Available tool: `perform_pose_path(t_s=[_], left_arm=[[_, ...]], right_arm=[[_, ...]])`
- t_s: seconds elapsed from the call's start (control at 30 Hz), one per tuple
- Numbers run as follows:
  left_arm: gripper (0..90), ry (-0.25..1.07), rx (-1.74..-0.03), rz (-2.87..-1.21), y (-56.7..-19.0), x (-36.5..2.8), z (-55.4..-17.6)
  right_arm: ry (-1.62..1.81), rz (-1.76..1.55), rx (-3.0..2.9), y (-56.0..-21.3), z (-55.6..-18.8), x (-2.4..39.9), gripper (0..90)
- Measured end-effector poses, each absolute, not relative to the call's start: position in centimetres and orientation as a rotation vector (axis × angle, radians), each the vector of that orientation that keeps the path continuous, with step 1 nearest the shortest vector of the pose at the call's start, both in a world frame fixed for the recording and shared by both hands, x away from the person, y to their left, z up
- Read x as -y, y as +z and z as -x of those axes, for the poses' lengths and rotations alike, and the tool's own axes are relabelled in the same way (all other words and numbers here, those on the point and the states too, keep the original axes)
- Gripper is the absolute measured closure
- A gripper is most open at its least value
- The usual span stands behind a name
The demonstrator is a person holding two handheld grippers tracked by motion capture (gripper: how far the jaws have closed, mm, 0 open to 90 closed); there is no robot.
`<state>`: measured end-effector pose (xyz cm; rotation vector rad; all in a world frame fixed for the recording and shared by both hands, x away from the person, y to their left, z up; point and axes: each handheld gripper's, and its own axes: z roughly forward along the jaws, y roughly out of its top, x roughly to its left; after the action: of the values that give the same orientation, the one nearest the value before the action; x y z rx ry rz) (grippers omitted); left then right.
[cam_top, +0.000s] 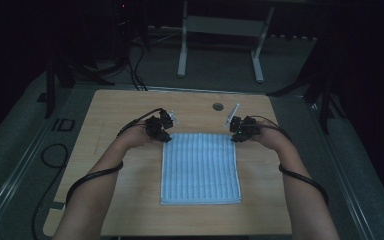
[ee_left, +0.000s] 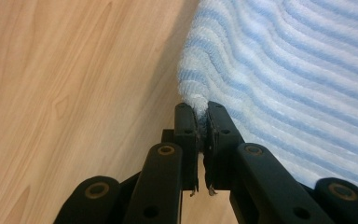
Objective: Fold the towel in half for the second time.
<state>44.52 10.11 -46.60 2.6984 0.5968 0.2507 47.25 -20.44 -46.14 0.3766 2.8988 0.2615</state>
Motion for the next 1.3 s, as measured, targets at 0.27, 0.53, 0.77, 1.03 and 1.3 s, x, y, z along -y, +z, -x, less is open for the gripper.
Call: perform_pose_path(t_s=[0.27,0.53,0.77,1.03,1.3], left_arm=[[84.6,0.302,-0.516,-2.67,-45.7,-10.5,-40.9],[84.5,0.334,-0.446,-2.667,-44.4,-10.3,-36.9],[84.2,0.301,-0.4,-2.637,-43.9,-11.0,-33.1],[83.8,0.25,-0.332,-2.605,-44.5,-11.5,-28.4],[83.7,0.182,-0.257,-2.656,-46.7,-10.9,-24.9]], right_arm=[[0.243,-0.209,-2.856,-45.1,-42.4,21.2,85.9],[0.237,-0.122,-2.8,-43.6,-37.6,21.6,85.9],[0.299,-0.088,-2.806,-43.0,-33.3,21.9,85.8],[0.404,-0.069,-2.813,-43.1,-28.8,23.2,85.7],[0.408,-0.028,-2.895,-45.6,-24.4,23.3,85.3]])
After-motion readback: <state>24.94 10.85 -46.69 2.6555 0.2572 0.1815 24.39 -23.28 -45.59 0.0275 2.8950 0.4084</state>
